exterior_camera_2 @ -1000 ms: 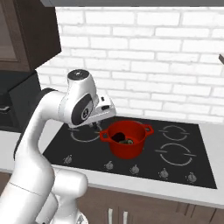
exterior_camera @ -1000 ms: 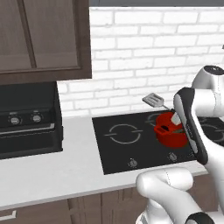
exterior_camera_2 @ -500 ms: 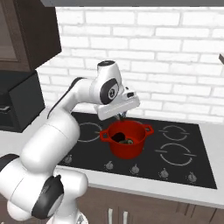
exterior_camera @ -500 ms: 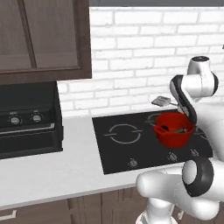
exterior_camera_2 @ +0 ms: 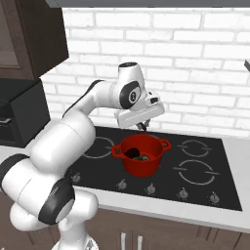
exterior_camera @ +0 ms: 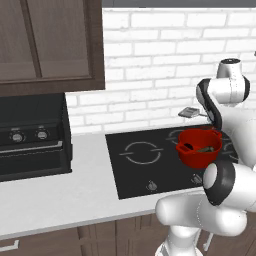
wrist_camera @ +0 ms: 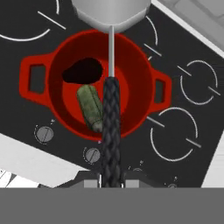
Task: Put the avocado and cucumber in the pot. Retrieve the spatula and lightly stir the vegetables in the pot.
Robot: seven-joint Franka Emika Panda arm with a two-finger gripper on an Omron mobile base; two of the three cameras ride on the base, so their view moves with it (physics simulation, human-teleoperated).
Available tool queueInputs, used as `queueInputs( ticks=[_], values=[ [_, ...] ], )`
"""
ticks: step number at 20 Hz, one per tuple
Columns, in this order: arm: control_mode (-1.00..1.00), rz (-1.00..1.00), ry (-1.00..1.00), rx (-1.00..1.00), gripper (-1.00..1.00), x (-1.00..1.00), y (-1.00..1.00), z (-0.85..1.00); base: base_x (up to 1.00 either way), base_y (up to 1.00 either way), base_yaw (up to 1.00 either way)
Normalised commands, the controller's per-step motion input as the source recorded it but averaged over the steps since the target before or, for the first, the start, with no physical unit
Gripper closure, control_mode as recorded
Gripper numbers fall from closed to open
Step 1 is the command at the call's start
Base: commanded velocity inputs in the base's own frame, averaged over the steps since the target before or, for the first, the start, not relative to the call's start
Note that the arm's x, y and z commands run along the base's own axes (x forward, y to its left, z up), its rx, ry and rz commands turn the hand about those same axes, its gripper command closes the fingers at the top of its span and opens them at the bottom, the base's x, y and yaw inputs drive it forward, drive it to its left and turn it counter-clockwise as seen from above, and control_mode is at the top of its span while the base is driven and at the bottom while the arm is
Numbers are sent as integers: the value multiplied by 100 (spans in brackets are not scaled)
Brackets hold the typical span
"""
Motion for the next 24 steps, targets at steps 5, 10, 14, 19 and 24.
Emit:
queueInputs(
  ticks=[5,10,14,19,24],
  values=[
    [-100,0,2,-17,100,41,-45,0,0,0,0],
    [-100,8,7,-28,100,40,-38,0,0,0,0],
    [-100,32,5,-28,100,13,-23,0,0,0,0],
    [-100,49,0,-13,100,0,-1,0,0,0,0],
    [-100,33,4,-9,100,8,-1,0,0,0,0]
  ],
)
